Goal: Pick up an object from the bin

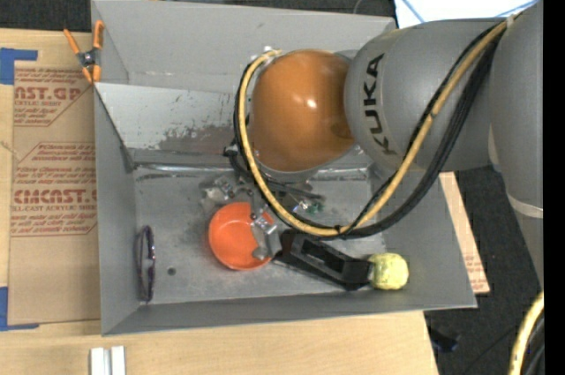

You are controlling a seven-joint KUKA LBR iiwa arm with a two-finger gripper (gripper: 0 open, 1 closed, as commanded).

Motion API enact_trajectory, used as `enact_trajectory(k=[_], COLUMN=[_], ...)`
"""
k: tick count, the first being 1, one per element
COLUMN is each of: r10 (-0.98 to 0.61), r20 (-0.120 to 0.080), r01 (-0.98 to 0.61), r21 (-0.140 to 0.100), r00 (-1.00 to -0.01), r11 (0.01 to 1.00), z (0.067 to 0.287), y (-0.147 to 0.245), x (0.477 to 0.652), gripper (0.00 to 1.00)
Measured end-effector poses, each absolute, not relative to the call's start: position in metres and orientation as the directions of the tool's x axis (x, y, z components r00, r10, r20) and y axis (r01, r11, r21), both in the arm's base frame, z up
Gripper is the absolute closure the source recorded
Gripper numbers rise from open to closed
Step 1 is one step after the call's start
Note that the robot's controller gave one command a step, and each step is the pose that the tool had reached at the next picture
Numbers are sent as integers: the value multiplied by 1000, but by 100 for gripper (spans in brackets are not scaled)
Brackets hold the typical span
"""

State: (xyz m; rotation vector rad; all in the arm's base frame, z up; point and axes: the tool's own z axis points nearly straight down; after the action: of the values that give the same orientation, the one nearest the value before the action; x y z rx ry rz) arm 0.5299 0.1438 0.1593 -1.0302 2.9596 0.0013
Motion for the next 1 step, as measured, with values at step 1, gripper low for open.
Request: enact_trajectory(k=[1], r10=[-665], r20=[-19], r01=[-665], r21=[-9], r00=[-747], r11=[747], z=[134], y=[116], x=[513], gripper=[0])
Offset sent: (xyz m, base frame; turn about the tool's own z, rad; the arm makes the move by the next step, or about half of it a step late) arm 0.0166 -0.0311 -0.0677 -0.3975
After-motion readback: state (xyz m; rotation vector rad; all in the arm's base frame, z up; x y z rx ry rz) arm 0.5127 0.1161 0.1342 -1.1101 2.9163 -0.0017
